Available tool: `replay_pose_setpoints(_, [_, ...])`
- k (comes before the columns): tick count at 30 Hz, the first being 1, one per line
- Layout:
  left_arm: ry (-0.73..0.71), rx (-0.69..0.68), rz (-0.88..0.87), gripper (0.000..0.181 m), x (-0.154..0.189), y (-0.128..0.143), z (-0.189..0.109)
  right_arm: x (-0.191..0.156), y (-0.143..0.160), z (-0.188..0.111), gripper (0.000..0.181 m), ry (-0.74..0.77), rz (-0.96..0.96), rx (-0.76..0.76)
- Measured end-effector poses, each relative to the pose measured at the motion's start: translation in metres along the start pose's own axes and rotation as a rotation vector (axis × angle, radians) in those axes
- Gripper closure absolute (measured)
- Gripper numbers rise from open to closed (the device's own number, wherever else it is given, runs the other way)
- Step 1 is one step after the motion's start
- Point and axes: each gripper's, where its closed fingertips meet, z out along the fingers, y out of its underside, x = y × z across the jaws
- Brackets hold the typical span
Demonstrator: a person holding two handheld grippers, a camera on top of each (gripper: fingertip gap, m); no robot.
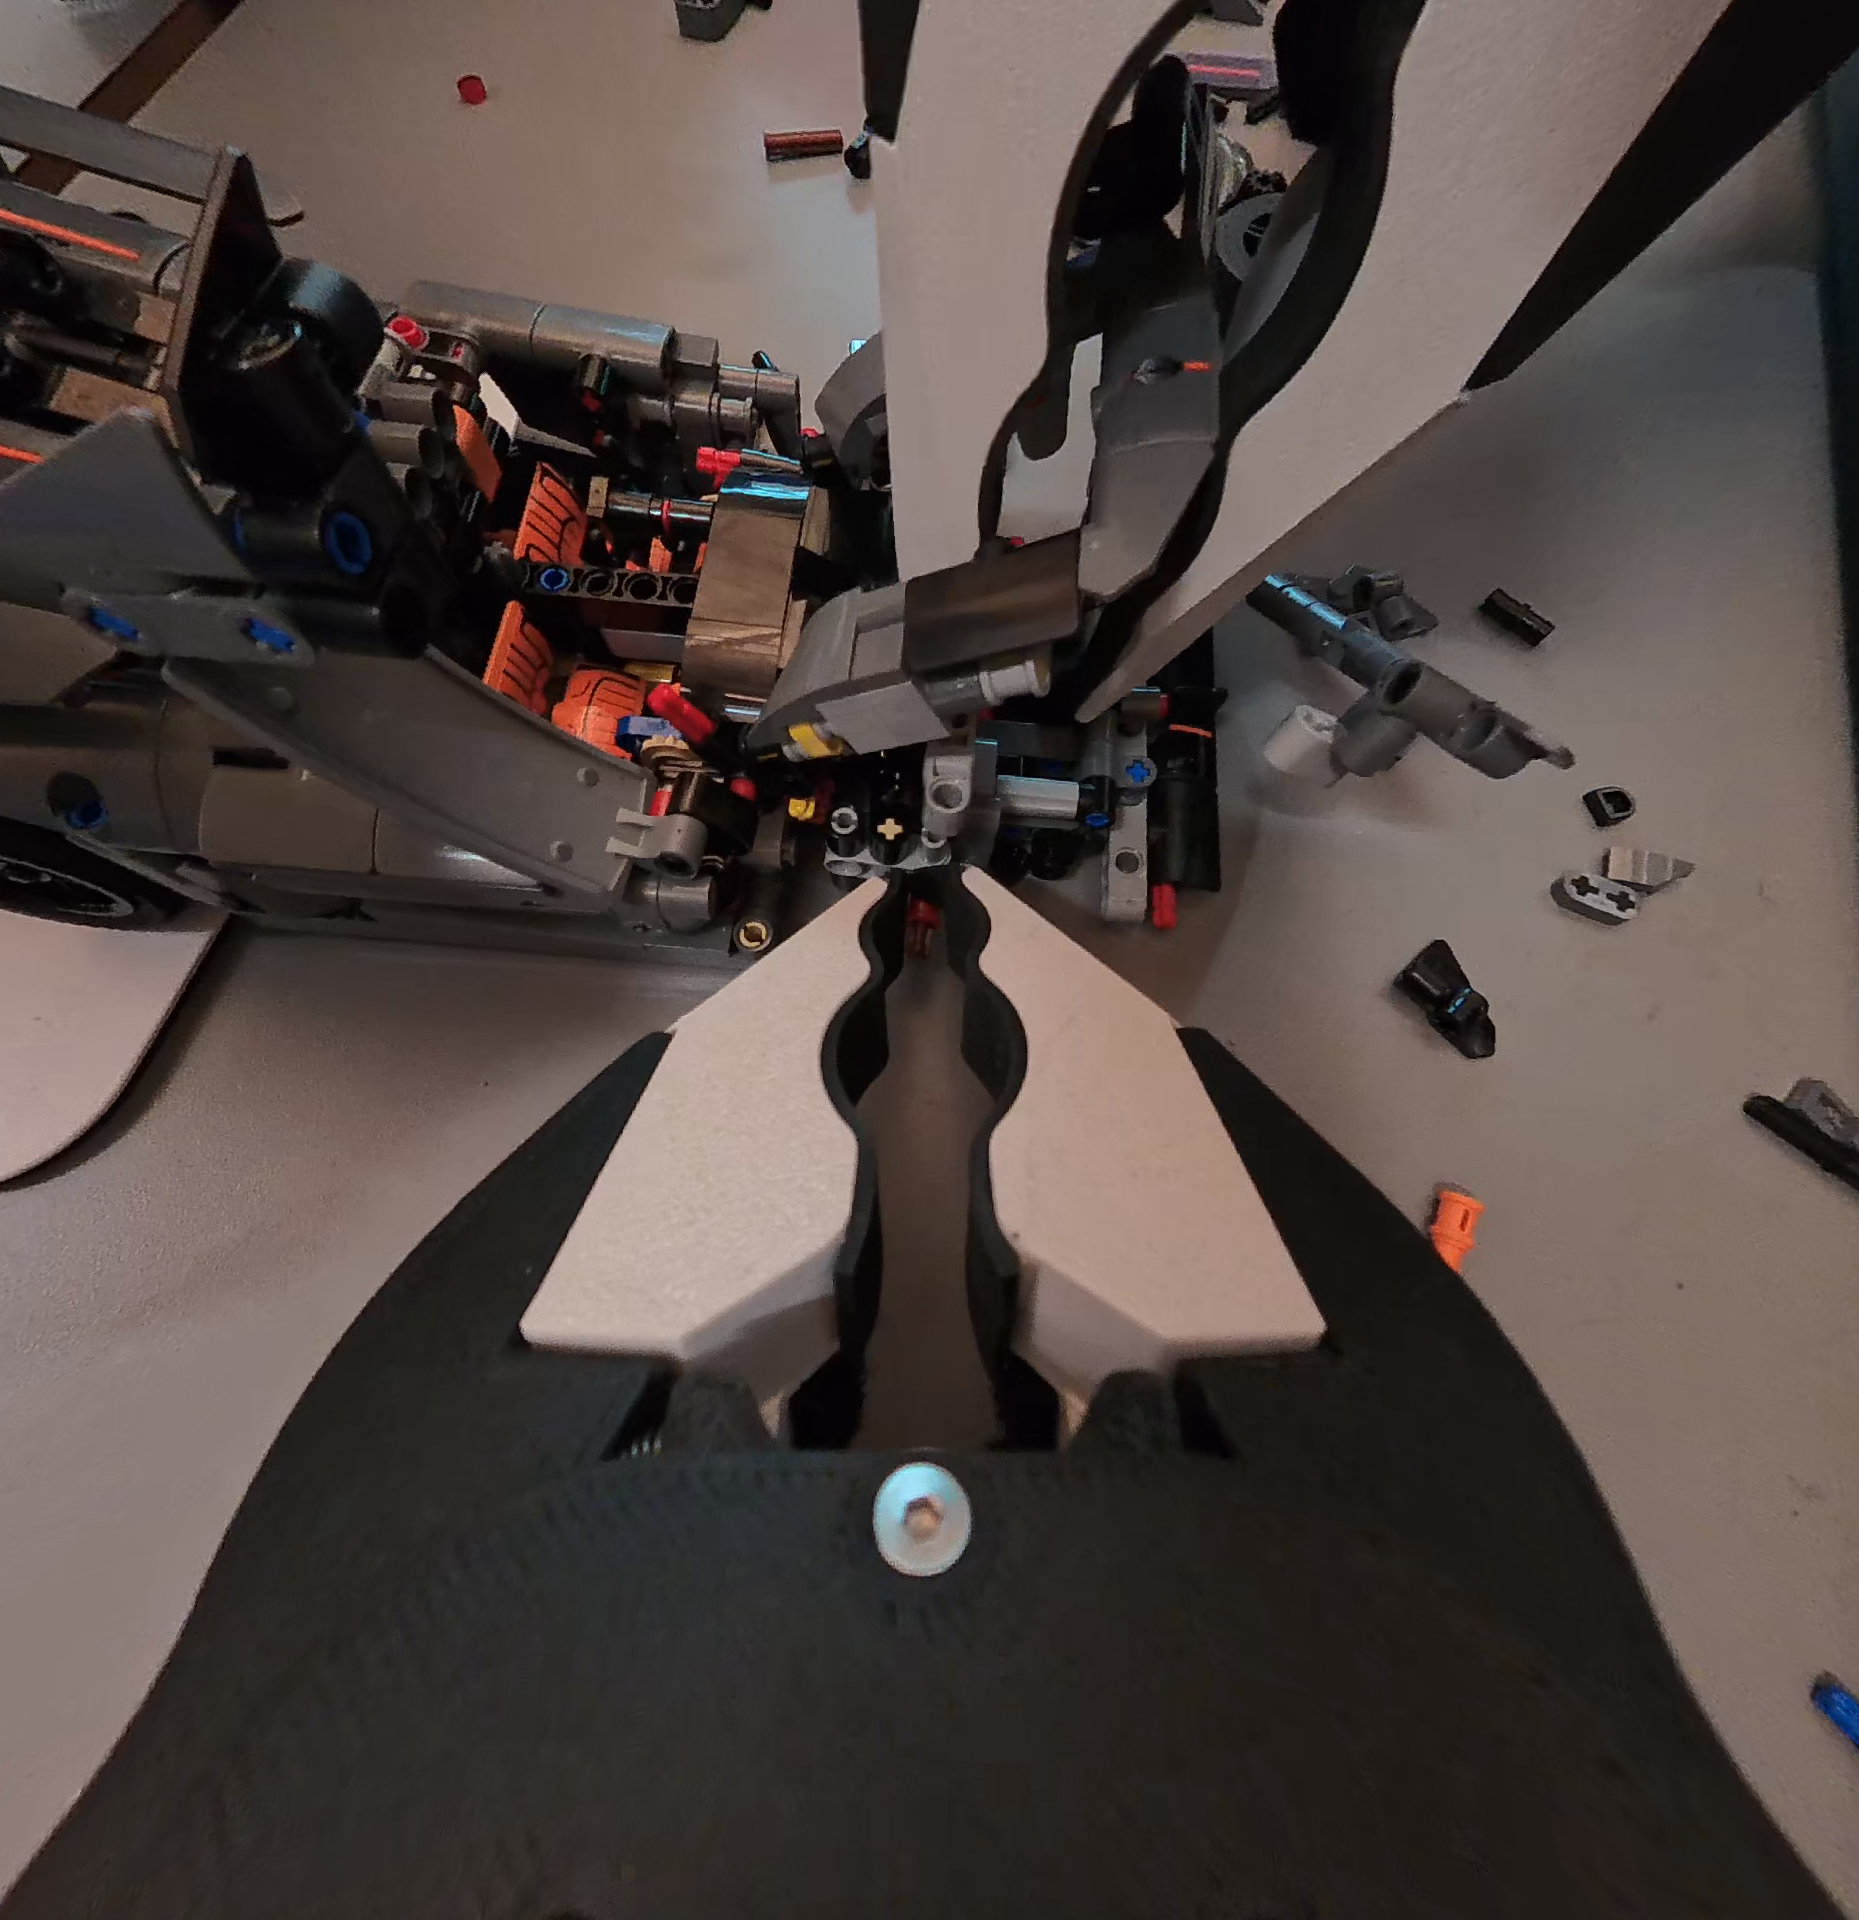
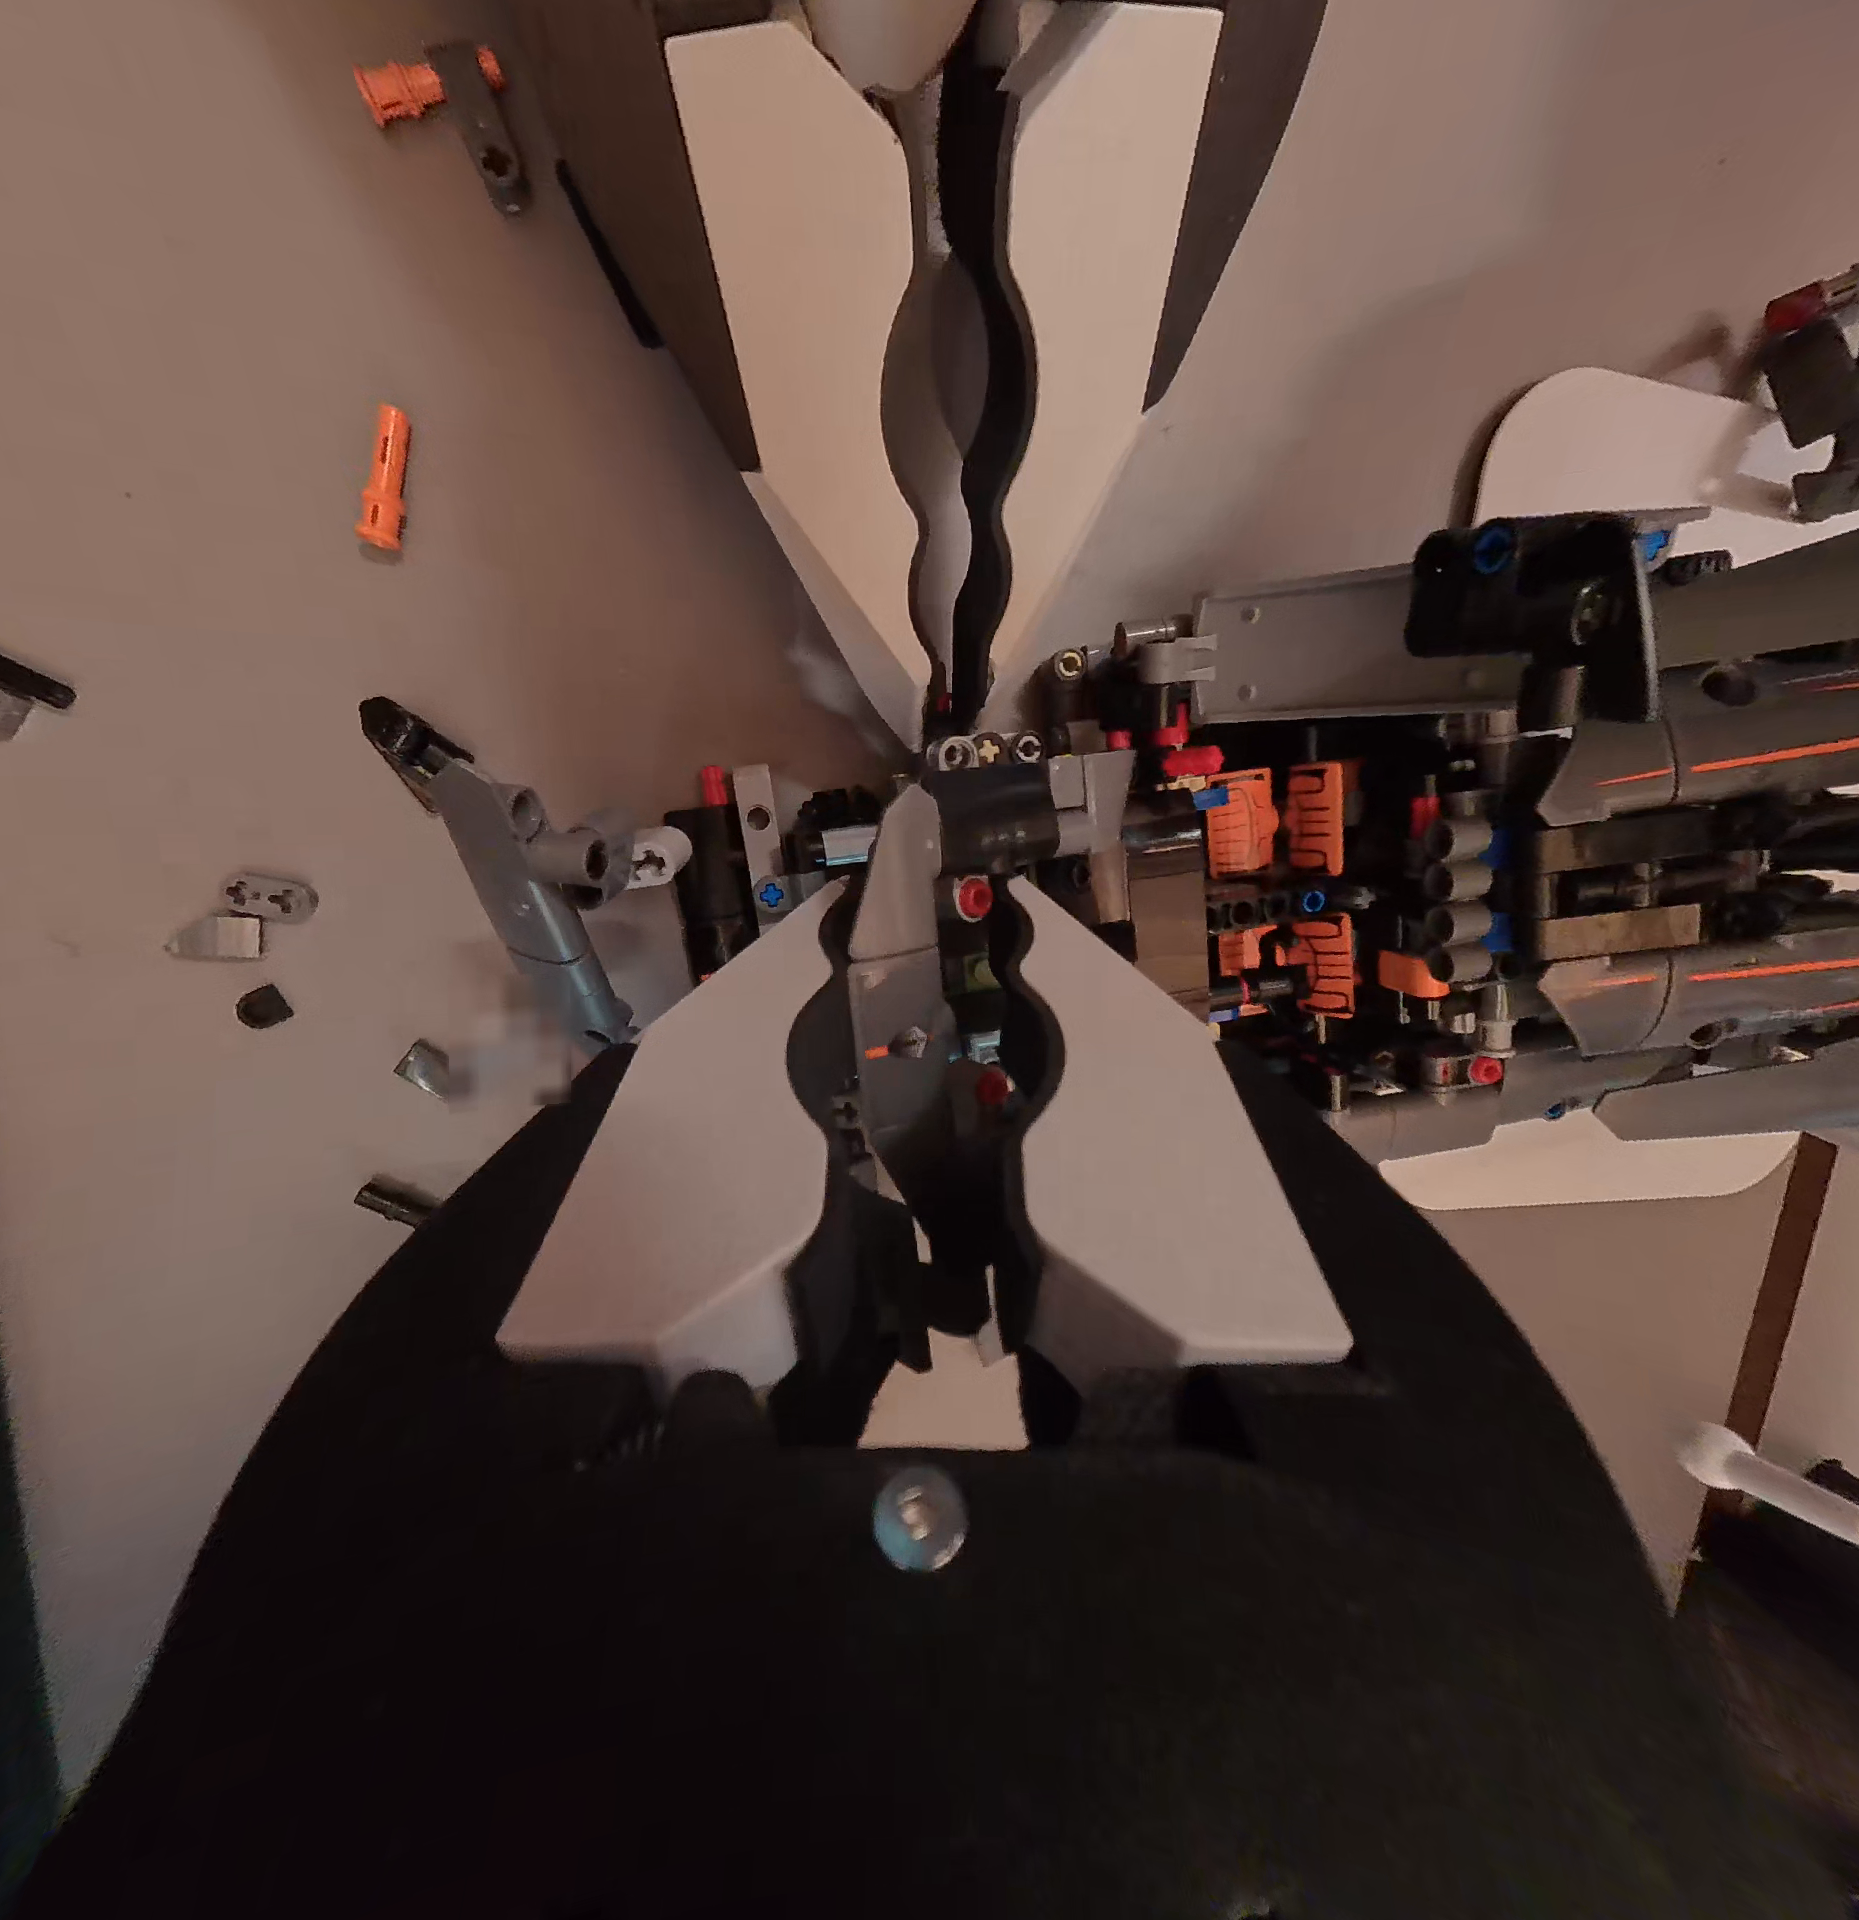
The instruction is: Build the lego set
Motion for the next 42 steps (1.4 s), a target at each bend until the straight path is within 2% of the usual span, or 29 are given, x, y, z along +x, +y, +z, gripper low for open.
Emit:
replay_pose_setpoints(14, [0.007, 0.009, -0.001, 0.178, 0.001, -0.001, -0.001, 0.002, -0.005, -0.035, 0.154, -0.034, 0.048, 0.099])
replay_pose_setpoints(16, [0.007, 0.012, -0.001, 0.178, 0.001, -0.001, -0.001, 0.001, 0.002, -0.038, 0.151, -0.031, 0.027, 0.064])
replay_pose_setpoints(18, [0.009, 0.011, -0.004, 0.178, 0.001, -0.001, -0.001, 0.003, 0.009, -0.037, 0.156, 0.004, 0.004, 0.014])
replay_pose_setpoints(26, [-0.002, 0.015, -0.008, 0.177, -0.001, -0.002, -0.001, 0.010, 0.011, -0.039, 0.162, 0.038, 0.003, 0.005])
replay_pose_setpoints(32, [-0.007, 0.017, 0.006, 0.177, -0.001, -0.003, -0.001, 0.004, 0.006, -0.055, 0.158, 0.041, 0.007, 0.033])
replay_pose_setpoints(35, [-0.005, 0.024, 0.013, 0.176, 0.000, -0.004, -0.001, -0.010, -0.002, -0.065, 0.156, 0.033, 0.002, 0.070])
replay_pose_setpoints(39, [-0.008, 0.018, 0.029, 0.177, 0.002, -0.004, 0.001, -0.032, -0.006, -0.056, 0.137, 0.044, 0.064, 0.110])
replay_pose_setpoints(42, [0.001, 0.006, 0.045, 0.177, 0.006, -0.004, 0.004, -0.047, -0.016, -0.045, 0.117, 0.054, 0.153, 0.197])
